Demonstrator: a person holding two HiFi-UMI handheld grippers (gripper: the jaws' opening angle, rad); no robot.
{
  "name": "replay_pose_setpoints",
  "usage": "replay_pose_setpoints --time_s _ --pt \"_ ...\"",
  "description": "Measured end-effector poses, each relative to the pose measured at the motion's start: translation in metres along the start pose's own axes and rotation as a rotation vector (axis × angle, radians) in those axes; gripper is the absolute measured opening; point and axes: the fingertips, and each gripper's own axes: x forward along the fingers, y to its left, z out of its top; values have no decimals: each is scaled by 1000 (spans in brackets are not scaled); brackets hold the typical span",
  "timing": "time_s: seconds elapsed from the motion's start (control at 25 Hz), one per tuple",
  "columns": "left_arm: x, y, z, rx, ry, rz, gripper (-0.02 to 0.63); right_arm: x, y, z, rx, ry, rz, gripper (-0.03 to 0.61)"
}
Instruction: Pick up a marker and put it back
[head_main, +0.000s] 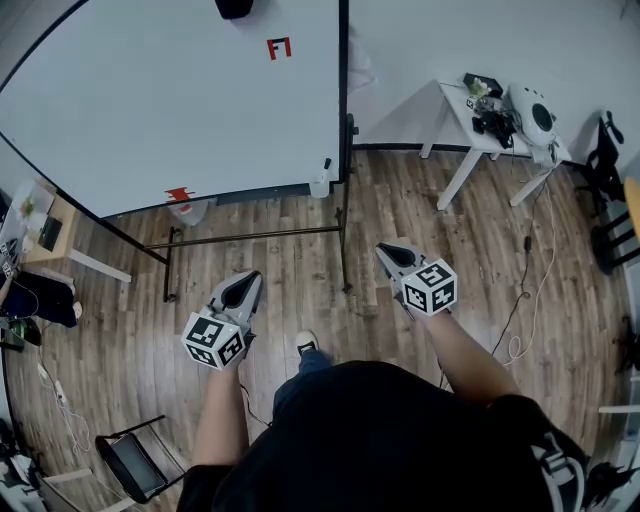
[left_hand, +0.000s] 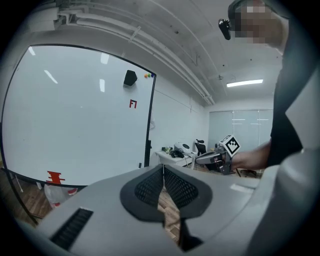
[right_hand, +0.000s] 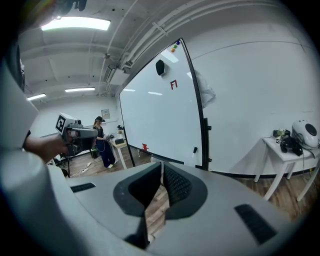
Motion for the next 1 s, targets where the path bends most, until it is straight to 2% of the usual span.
replay_pose_setpoints --time_s 0.44,1.0 --pt "40 83 6 -8 14 -55 14 71 -15 16 27 34 -40 9" --pt "65 160 20 -8 11 -122 14 133 -21 45 33 63 -93 9"
